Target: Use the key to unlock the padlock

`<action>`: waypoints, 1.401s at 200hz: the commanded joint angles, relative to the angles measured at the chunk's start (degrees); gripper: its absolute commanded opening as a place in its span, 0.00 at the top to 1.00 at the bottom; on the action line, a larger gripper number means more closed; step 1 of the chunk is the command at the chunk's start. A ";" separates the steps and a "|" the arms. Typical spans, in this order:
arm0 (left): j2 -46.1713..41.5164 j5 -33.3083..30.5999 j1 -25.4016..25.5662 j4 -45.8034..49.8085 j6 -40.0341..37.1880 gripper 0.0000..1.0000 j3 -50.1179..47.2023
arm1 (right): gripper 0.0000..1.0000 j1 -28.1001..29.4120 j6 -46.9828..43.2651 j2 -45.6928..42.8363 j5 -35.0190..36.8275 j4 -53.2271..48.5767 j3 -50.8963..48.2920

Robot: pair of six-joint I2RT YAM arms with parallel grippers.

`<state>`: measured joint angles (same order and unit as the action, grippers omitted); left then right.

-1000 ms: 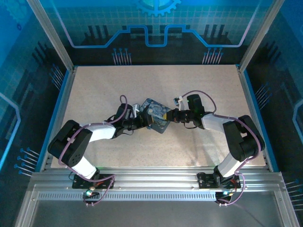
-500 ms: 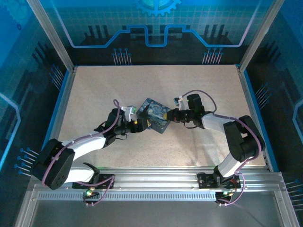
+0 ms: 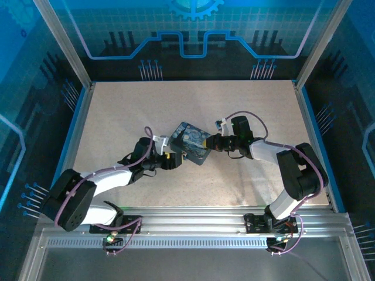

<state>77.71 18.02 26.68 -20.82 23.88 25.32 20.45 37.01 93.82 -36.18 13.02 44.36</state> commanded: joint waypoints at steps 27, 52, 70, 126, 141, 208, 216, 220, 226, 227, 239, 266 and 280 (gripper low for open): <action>5.97 2.38 -0.05 -9.25 1.71 0.31 -1.23 | 1.00 -0.50 -0.98 0.75 2.52 -4.56 0.72; 8.57 1.58 -0.05 -12.04 1.46 0.33 -1.33 | 1.00 -0.53 -0.98 0.92 2.61 -4.69 0.75; 10.59 0.33 0.07 -13.72 1.09 0.34 -1.13 | 1.00 -0.50 -0.98 1.10 2.61 -4.67 0.83; 16.95 -0.17 1.05 -17.18 0.95 0.37 1.13 | 1.00 -0.41 -1.07 1.58 2.96 -4.71 0.99; 17.94 -0.51 1.26 -18.04 0.93 0.38 1.60 | 1.00 -0.45 -1.14 1.80 2.96 -4.76 1.10; 20.64 -2.52 3.79 -18.14 -0.62 0.42 2.96 | 1.00 -0.45 -1.44 2.29 2.87 -4.78 1.39; 21.02 -2.55 3.90 -17.94 -0.76 0.43 3.15 | 1.00 -0.41 -1.51 2.24 2.88 -4.75 1.43; 21.19 -2.49 3.96 -17.88 -0.76 0.43 3.24 | 1.00 -0.46 -1.51 2.20 2.94 -4.77 1.43; 21.46 -2.39 3.95 -17.85 -0.76 0.43 3.42 | 1.00 -0.41 -1.46 2.16 2.96 -4.75 1.40; 21.49 -2.38 3.98 -17.90 -0.76 0.44 3.42 | 1.00 -0.41 -1.48 2.16 2.96 -4.75 1.42; 21.77 -2.03 4.11 -17.98 -0.54 0.46 3.67 | 1.00 -0.41 -1.51 2.17 3.01 -4.66 1.50; 21.87 -2.35 5.05 -18.29 -0.48 0.49 3.33 | 1.00 -0.41 -1.34 2.36 2.92 -4.33 1.44; 21.67 -2.54 5.39 -18.29 -0.50 0.51 3.25 | 1.00 -0.41 -1.24 2.50 2.88 -4.14 1.43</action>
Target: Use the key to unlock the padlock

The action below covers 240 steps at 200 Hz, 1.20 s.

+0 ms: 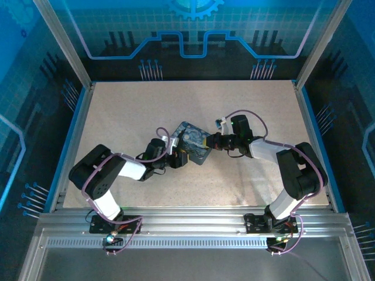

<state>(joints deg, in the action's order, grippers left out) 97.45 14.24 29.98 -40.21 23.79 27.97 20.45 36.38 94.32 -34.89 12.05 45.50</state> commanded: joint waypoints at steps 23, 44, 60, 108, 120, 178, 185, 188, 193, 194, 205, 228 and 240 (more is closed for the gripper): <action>1.71 1.22 2.18 1.27 -0.21 0.53 0.72 | 1.00 -0.45 -0.52 2.26 1.41 -3.07 0.32; 1.78 1.32 2.53 1.01 0.13 0.54 0.85 | 1.00 -0.41 -0.52 2.34 1.48 -3.06 0.43; 1.78 1.19 2.88 1.23 0.21 0.55 1.01 | 1.00 -0.41 -0.44 2.48 1.42 -3.09 0.60; 1.78 0.47 3.16 1.88 0.66 0.58 1.38 | 1.00 -0.32 -0.35 2.71 1.32 -2.86 0.66; 1.87 0.23 3.07 1.97 0.97 0.59 1.39 | 1.00 -0.24 -0.35 2.71 1.24 -2.83 0.70; 2.04 -1.35 3.14 2.91 2.17 0.66 1.74 | 1.00 0.03 -0.01 2.77 1.32 -2.66 0.79; 2.05 -1.60 3.12 3.06 2.18 0.67 1.83 | 1.00 0.12 0.08 2.68 1.33 -2.53 0.66; 2.03 -1.73 3.08 3.16 2.23 0.68 1.83 | 1.00 0.16 0.09 2.64 1.32 -2.49 0.67; 2.04 -1.96 3.08 3.33 2.31 0.68 1.93 | 1.00 0.20 0.09 2.69 1.32 -2.47 0.69; 2.00 -2.04 3.07 3.31 2.31 0.68 1.92 | 1.00 0.20 0.14 2.70 1.32 -2.47 0.67; 2.04 -2.24 3.08 3.43 2.42 0.69 1.83 | 1.00 0.29 0.25 2.71 1.32 -2.39 0.71; 1.74 -2.69 3.15 3.51 2.96 0.66 1.79 | 1.00 0.55 0.36 2.80 1.41 -2.30 0.70; 1.82 -2.90 3.18 3.43 3.47 0.63 1.65 | 1.00 0.64 0.51 2.88 1.47 -2.30 0.83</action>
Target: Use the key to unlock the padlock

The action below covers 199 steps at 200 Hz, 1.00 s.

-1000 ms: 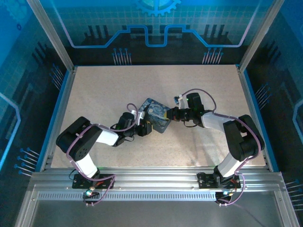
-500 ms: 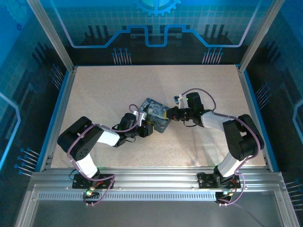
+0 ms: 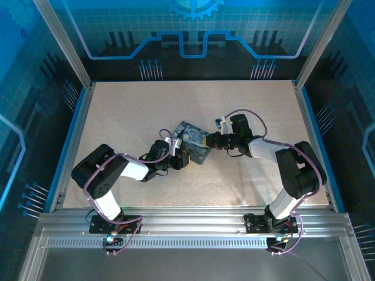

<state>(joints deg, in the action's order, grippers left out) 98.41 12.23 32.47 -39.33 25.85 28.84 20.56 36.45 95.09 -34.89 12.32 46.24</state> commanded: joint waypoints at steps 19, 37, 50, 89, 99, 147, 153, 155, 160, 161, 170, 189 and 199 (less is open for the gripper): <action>0.99 -1.35 0.75 2.34 2.35 0.63 0.78 | 1.00 0.64 0.60 2.21 1.58 -2.47 0.05; 1.08 -1.83 0.72 1.72 3.05 0.63 0.58 | 1.00 0.87 0.64 2.29 1.67 -2.39 0.00; 1.17 -2.12 0.80 1.51 3.56 0.63 0.52 | 1.00 0.97 0.73 2.38 1.67 -2.32 -0.07; 1.52 -2.97 1.41 1.85 4.30 0.63 1.13 | 1.00 1.30 1.26 2.45 1.76 -1.74 -0.25; 1.49 -3.43 1.69 2.17 4.39 0.64 1.39 | 1.00 1.33 1.39 2.47 1.74 -1.63 -0.26; 1.56 -4.54 2.30 2.49 5.28 0.71 1.86 | 1.00 1.94 1.84 2.45 1.78 -1.15 -0.20; 1.68 -4.50 2.31 2.06 5.70 0.72 1.76 | 1.00 2.03 1.87 2.38 1.76 -1.00 -0.23; 1.69 -4.43 2.26 1.85 5.86 0.73 1.70 | 1.00 2.03 1.87 2.38 1.76 -0.98 -0.22; 1.76 -4.36 2.29 1.36 6.26 0.74 1.59 | 1.00 2.10 1.87 2.30 1.77 -0.93 -0.19; 1.73 -4.39 2.31 1.27 6.29 0.74 1.58 | 1.00 2.11 1.87 2.25 1.76 -0.91 -0.19; 1.93 -4.20 2.32 0.37 7.19 0.74 1.33 | 1.00 2.12 1.95 1.93 1.76 -0.52 -0.26; 1.64 -3.88 2.30 -1.13 9.01 0.75 0.58 | 1.00 2.12 2.15 0.68 2.20 0.50 -0.36; 1.27 -3.76 2.26 -0.97 9.79 0.75 0.28 | 1.00 2.12 1.60 -0.25 2.38 0.37 0.03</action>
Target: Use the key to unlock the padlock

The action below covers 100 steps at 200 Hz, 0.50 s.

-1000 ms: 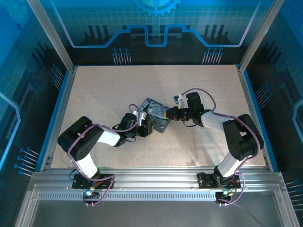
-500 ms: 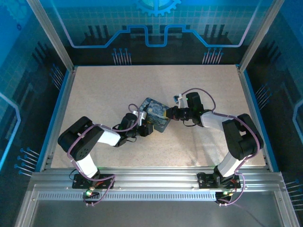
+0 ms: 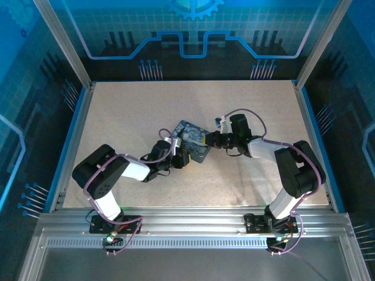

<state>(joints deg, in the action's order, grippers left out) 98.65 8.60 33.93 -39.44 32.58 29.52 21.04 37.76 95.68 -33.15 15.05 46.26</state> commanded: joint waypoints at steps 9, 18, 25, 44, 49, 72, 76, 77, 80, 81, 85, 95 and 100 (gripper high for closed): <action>0.40 0.01 0.85 0.17 3.46 0.75 -0.41 | 1.00 1.62 -0.35 -1.80 0.93 -2.86 0.51; -0.50 -0.05 0.87 1.41 3.70 0.75 -0.56 | 1.00 1.66 -1.02 -2.77 1.33 -3.30 0.91; -1.28 -0.16 0.88 2.30 3.97 0.76 -0.64 | 1.00 1.60 -1.55 -3.64 1.66 -3.57 1.16; -3.43 -0.45 0.90 4.32 4.96 0.76 -1.00 | 1.00 1.38 -2.70 -6.21 2.79 -3.99 1.29; -3.92 -0.44 0.93 4.97 5.31 0.77 -0.95 | 1.00 1.36 -3.00 -6.93 3.21 -4.06 1.07; -5.64 -0.17 0.90 7.58 7.42 0.78 -0.67 | 1.00 1.33 -4.87 -10.59 4.86 -4.32 -0.36; -5.97 -0.16 0.94 7.87 7.89 0.79 -0.63 | 1.00 1.39 -5.22 -11.23 5.16 -4.41 -0.79; -6.04 -0.12 0.91 7.97 7.96 0.79 -0.57 | 1.00 1.38 -5.32 -11.40 5.27 -4.41 -0.85; -6.24 -0.04 0.93 8.12 8.27 0.79 -0.60 | 1.00 1.42 -5.61 -11.94 5.50 -4.46 -1.22; -6.30 -0.01 0.90 8.18 8.37 0.79 -0.56 | 1.00 1.44 -5.73 -12.06 5.61 -4.57 -1.33; -6.55 0.17 0.93 8.43 8.89 0.79 -0.60 | 1.00 1.46 -6.05 -12.83 5.91 -4.74 -1.96; -6.96 0.90 0.90 8.82 9.99 0.79 -0.36 | 1.00 1.54 -7.23 -14.75 6.71 -5.17 -3.20; -7.12 1.41 0.87 9.33 10.43 0.79 -0.06 | 1.00 1.64 -7.84 -15.76 7.13 -5.33 -3.87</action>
<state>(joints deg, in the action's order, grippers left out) 94.00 8.62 34.46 -32.51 39.42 29.36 22.13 33.80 84.16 -28.80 11.77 45.30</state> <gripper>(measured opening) 0.231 0.062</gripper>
